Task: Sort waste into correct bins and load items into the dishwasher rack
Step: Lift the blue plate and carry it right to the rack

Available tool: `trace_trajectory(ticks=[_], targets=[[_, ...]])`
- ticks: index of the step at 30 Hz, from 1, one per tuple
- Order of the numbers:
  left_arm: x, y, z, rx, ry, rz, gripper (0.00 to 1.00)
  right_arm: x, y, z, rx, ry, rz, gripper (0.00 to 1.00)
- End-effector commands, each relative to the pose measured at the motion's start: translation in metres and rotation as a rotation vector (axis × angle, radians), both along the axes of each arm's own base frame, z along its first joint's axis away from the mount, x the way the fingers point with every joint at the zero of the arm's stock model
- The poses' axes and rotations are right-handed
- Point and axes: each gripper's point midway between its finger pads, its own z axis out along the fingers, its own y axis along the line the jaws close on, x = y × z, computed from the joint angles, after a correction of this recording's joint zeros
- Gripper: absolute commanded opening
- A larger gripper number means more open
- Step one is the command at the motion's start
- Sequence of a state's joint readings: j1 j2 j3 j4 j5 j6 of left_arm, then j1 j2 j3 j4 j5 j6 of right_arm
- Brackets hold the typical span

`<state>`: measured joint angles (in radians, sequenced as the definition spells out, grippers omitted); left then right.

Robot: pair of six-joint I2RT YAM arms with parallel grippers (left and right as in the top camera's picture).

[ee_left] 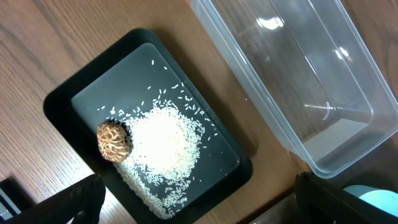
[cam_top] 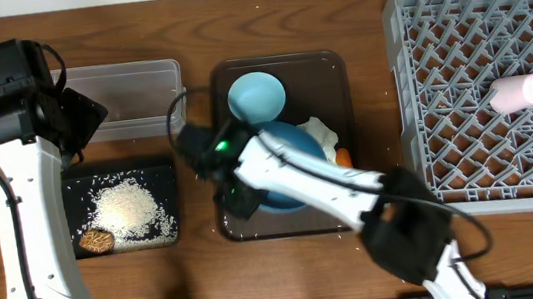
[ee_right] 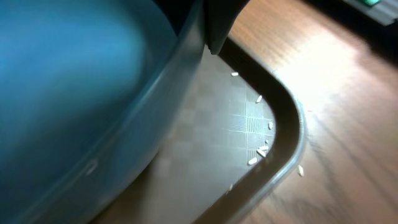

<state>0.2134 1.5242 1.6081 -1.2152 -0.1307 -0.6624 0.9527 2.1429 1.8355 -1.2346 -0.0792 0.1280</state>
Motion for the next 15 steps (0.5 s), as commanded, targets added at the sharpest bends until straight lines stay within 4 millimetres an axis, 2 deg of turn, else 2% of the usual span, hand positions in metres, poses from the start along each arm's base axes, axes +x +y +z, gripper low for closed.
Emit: trace_trajectory(ticks=[1,5,10,13,15], targets=[[-0.001,0.002,0.009,0.008,-0.026,0.021,0.98,0.021,-0.007,0.051,0.137,-0.042,-0.071,0.01],[-0.001,0.002,0.009,0.008,-0.026,0.021,0.98,0.046,-0.027,0.094,0.244,-0.096,-0.148,0.01],[-0.001,0.002,0.009,0.009,-0.026,0.02,0.98,0.078,-0.062,0.145,0.365,-0.188,-0.25,0.01],[-0.001,0.002,0.009,0.008,-0.026,0.021,0.98,0.097,-0.091,0.172,0.437,-0.236,-0.301,0.01],[-0.001,0.002,0.009,0.008,-0.026,0.021,0.98,0.115,-0.12,0.187,0.467,-0.281,-0.378,0.01]])
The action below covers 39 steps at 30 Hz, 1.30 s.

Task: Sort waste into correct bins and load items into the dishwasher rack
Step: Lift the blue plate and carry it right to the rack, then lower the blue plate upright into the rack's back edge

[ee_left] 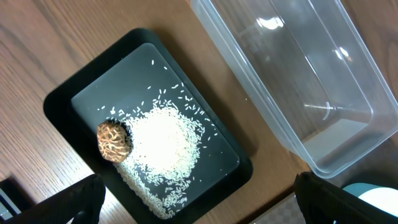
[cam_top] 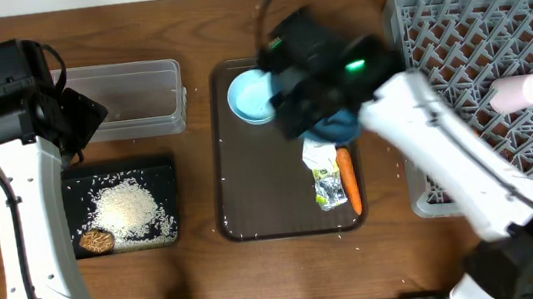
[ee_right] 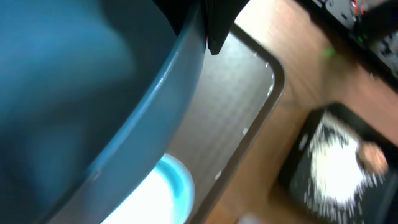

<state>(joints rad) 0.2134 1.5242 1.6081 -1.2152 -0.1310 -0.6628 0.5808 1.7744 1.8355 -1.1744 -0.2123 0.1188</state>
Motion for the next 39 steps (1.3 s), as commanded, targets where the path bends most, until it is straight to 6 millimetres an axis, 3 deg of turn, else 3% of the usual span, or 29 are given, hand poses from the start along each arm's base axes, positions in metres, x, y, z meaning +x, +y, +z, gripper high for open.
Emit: trace_trajectory(ticks=[1,8,10,13,17,20,29,34,39], targets=[[-0.001,0.002,0.009,0.008,-0.026,0.02,0.98,0.022,-0.039,0.035,0.09,-0.067,-0.082,0.01],[-0.001,0.002,0.009,0.008,-0.026,0.02,0.98,0.08,-0.121,0.076,0.376,-0.146,-0.201,0.01],[-0.001,0.002,0.009,0.008,-0.026,0.02,0.98,0.095,-0.146,0.097,0.49,-0.207,-0.201,0.01],[-0.001,0.002,0.009,0.008,-0.026,0.02,0.98,0.109,-0.184,0.125,0.623,-0.308,-0.182,0.01],[-0.001,0.002,0.009,0.008,-0.026,0.02,0.98,0.124,-0.214,0.137,0.7,-0.382,-0.167,0.01],[-0.001,0.002,0.009,0.008,-0.026,0.02,0.98,0.139,-0.222,0.126,0.703,-0.388,-0.178,0.01],[-0.001,0.002,0.009,0.008,-0.026,0.02,0.98,0.2,-0.231,0.061,0.795,-0.305,-0.22,0.01],[-0.001,0.002,0.009,0.008,-0.026,0.02,0.98,0.219,-0.235,0.029,0.841,-0.263,-0.233,0.01],[-0.001,0.002,0.009,0.008,-0.026,0.02,0.98,0.223,-0.247,0.017,0.832,-0.25,-0.272,0.01]])
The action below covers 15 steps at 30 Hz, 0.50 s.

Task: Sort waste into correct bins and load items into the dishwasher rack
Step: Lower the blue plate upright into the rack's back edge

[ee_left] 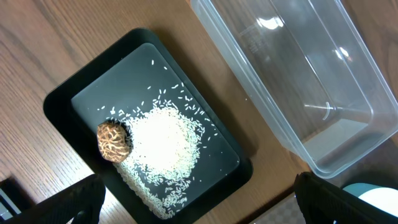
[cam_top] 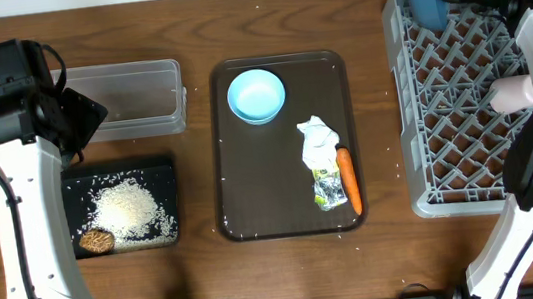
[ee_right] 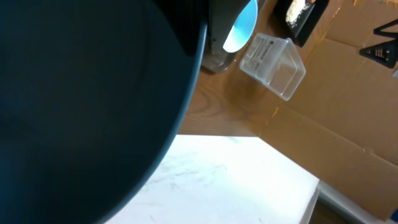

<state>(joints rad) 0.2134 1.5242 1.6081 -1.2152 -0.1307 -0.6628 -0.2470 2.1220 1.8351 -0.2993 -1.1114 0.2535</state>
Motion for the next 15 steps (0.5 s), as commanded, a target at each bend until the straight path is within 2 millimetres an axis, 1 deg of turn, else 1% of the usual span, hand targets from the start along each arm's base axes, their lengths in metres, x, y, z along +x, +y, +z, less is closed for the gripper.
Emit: trace_trajectory(ticks=[1,4,6,12,15], targets=[[-0.001,0.002,0.009,0.009,-0.026,0.02,0.98,-0.002,-0.008,0.004,0.031,0.018,-0.005,0.01],[-0.001,0.002,0.009,0.009,-0.026,0.02,0.98,-0.002,-0.022,0.003,0.038,0.034,-0.037,0.01],[-0.001,0.002,0.009,0.009,-0.026,0.02,0.98,-0.003,-0.031,-0.001,0.043,0.064,-0.061,0.01],[-0.001,0.002,0.009,0.009,-0.026,0.02,0.98,-0.005,-0.052,-0.015,0.025,0.144,-0.145,0.02],[-0.001,0.002,0.009,0.009,-0.026,0.02,0.98,-0.006,-0.06,-0.018,-0.006,0.174,-0.198,0.03]])
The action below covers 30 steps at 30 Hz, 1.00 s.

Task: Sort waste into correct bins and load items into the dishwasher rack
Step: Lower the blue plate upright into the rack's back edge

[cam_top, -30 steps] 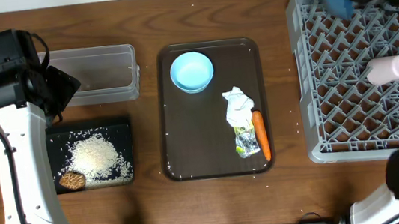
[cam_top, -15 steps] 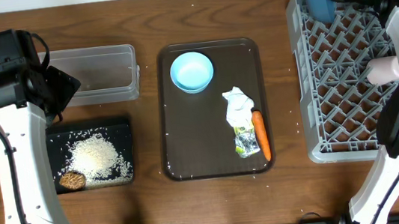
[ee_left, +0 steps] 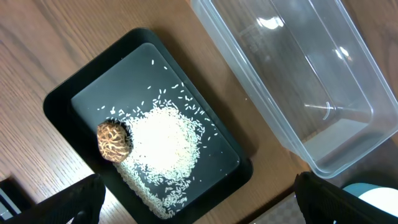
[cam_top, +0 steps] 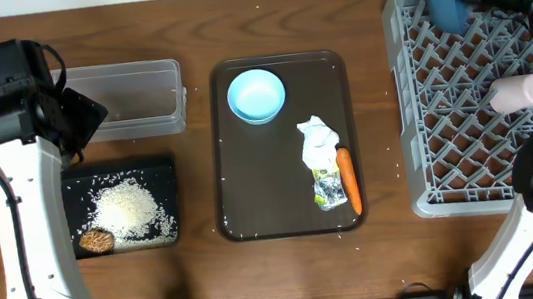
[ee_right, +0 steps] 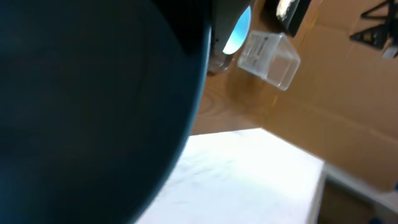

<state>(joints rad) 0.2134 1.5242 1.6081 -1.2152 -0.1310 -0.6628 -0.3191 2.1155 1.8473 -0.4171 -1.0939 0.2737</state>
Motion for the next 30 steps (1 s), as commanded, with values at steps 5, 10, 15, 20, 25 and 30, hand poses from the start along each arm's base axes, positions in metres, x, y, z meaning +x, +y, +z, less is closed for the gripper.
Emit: trace_trajectory(ticks=[5,10,15,20,25,30], targets=[[-0.001,0.002,0.009,0.008,-0.026,0.02,0.98,-0.003,-0.014,0.006,-0.008,0.035,-0.066,0.01],[-0.001,0.002,0.009,0.008,-0.026,0.02,0.98,-0.013,0.007,0.036,0.142,0.003,0.061,0.01],[-0.001,0.002,0.009,0.008,-0.026,0.02,0.98,-0.018,0.028,0.048,0.224,0.038,0.132,0.01],[-0.001,0.002,0.009,0.008,-0.026,0.02,0.98,-0.017,0.041,0.044,0.22,0.06,0.138,0.01],[-0.001,0.002,0.009,0.008,-0.026,0.02,0.98,-0.011,0.03,0.035,0.193,0.088,0.067,0.01],[-0.001,0.002,0.009,0.008,-0.026,0.02,0.98,-0.007,0.013,0.024,0.147,0.098,-0.003,0.01]])
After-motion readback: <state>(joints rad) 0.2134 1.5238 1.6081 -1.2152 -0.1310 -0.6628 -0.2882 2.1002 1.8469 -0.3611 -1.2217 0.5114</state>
